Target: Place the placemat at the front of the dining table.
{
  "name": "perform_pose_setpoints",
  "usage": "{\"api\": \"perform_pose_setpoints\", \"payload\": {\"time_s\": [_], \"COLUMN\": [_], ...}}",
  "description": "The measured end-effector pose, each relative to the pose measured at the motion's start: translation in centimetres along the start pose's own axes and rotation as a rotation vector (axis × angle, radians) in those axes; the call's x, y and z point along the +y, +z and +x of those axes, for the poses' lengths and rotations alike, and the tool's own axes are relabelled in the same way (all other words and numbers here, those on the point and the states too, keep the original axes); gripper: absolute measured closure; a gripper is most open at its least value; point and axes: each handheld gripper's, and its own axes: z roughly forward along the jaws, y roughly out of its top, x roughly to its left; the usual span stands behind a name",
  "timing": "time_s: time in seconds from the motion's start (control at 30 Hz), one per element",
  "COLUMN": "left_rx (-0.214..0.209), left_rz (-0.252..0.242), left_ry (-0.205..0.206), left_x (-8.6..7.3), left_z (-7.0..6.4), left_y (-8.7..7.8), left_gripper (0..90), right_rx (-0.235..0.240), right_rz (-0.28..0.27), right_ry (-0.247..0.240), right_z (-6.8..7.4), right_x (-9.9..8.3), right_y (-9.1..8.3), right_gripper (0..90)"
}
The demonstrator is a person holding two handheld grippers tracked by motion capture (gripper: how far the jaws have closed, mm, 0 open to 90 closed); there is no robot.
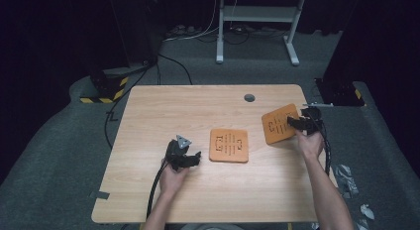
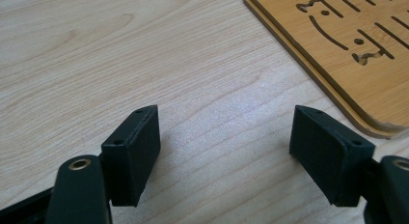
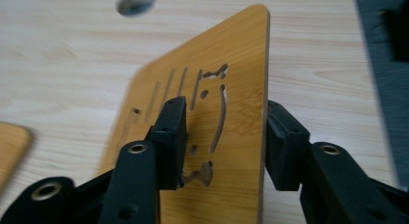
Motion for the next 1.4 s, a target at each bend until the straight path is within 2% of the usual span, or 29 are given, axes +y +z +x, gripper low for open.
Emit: {"api": "perform_pose_setpoints", "payload": {"time_s": [0.03,0.13,0.37,0.7,0.83,0.87,1.0,1.1,1.2,1.4], "left_rx": [0.001,-0.007,-0.007,-0.007,-0.007,-0.007,-0.007,-0.007,-0.008,-0.008], "left_rz": [-0.001,0.001,0.001,0.000,0.001,0.001,0.001,0.001,0.001,0.001], "left_ry": [0.000,0.009,0.007,0.007,0.009,0.008,0.008,0.008,0.008,0.009], "left_x": [0.0,0.0,0.0,0.0,0.0,0.0,0.0,0.0,0.0,0.0], "left_z": [-0.1,-0.1,-0.1,-0.1,-0.1,-0.1,-0.1,-0.1,-0.1,-0.1], "left_y": [0.0,0.0,0.0,0.0,0.0,0.0,0.0,0.0,0.0,0.0], "left_gripper": [26.3,26.5,26.2,26.2,26.2,26.2,26.2,26.2,26.2,26.2], "right_rx": [-0.021,-0.023,-0.034,-0.049,-0.041,-0.042,-0.062,-0.062,-0.072,-0.025], "right_rz": [0.013,0.001,0.028,0.033,0.042,0.032,0.054,0.024,0.005,-0.011], "right_ry": [-0.018,-0.021,-0.004,0.026,0.046,0.049,0.037,0.056,0.021,0.028], "right_z": [0.2,0.1,-0.6,-1.0,-1.1,-1.1,-1.3,-1.3,-0.9,-0.5], "right_x": [-0.1,-0.3,-0.6,-1.0,-1.1,-1.1,-1.3,-1.3,-1.1,-0.9], "right_y": [0.0,0.0,0.7,1.1,1.7,1.8,1.9,1.7,1.7,1.2], "right_gripper": [54.6,54.4,51.7,50.7,50.5,50.5,49.5,48.3,45.2,38.7]}}
